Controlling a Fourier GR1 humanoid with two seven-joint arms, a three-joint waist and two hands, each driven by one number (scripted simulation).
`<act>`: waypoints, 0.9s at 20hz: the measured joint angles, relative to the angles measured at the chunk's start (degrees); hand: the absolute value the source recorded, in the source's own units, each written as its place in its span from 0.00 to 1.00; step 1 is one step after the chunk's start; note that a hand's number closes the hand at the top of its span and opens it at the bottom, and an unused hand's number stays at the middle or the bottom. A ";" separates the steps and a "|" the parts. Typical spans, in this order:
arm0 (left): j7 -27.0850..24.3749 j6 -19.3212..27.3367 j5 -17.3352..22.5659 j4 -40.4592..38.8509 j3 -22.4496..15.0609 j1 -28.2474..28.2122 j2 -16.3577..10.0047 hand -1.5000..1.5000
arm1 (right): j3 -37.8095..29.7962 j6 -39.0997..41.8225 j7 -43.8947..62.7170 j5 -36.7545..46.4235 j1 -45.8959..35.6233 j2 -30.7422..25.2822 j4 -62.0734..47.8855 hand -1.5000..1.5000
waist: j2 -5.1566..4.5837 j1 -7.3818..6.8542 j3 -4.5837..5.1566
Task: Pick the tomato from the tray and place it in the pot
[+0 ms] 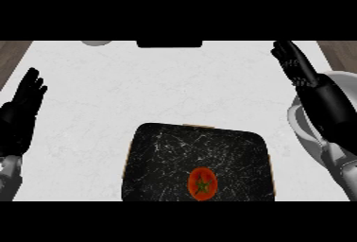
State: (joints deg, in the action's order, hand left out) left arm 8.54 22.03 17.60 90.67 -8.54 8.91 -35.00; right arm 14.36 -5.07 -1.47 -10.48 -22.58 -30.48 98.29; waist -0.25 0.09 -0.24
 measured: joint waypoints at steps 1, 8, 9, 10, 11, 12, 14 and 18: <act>-0.16 0.04 -0.38 -0.03 0.14 0.32 0.63 0.50 | -0.27 1.21 -0.32 -0.43 0.27 0.05 0.50 1.00 | 0.06 0.01 0.04; -4.08 -0.51 1.96 1.22 1.71 3.76 5.14 0.50 | -2.69 12.18 -7.10 -1.85 -0.24 -6.36 4.36 0.00 | 0.64 1.38 0.46; -4.84 -0.79 2.40 0.94 1.60 4.10 6.18 0.50 | -3.39 10.78 -8.94 0.53 1.40 -6.68 3.82 0.00 | 0.51 1.58 0.40; -5.73 -1.05 2.60 1.09 1.27 3.80 7.19 0.50 | -3.60 10.12 -12.10 2.94 3.67 -6.93 3.07 0.00 | 0.43 1.48 0.35; -6.09 -1.52 3.02 1.31 1.39 3.78 7.58 0.50 | -3.24 9.97 -15.44 5.47 5.80 -7.38 2.61 0.00 | 0.37 1.32 0.30; -6.79 -1.90 3.22 0.93 1.49 3.89 8.08 0.50 | -2.83 9.69 -19.41 7.79 8.12 -7.62 2.40 0.00 | 0.30 1.35 0.25; -7.30 -2.18 3.37 0.93 1.43 3.99 9.00 0.50 | -2.52 9.20 -27.11 11.19 12.13 -8.01 2.41 0.00 | 0.28 1.23 0.19; -7.62 -2.18 2.68 0.29 1.29 4.99 10.76 0.50 | -2.90 8.50 -36.90 17.02 18.31 -9.87 3.75 0.00 | 0.31 1.01 0.20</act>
State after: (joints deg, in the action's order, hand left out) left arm 0.92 19.85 20.28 90.96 -7.25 13.91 -24.23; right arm 11.45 3.44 -38.37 6.54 -4.27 -40.35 102.04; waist 0.07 1.10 -0.04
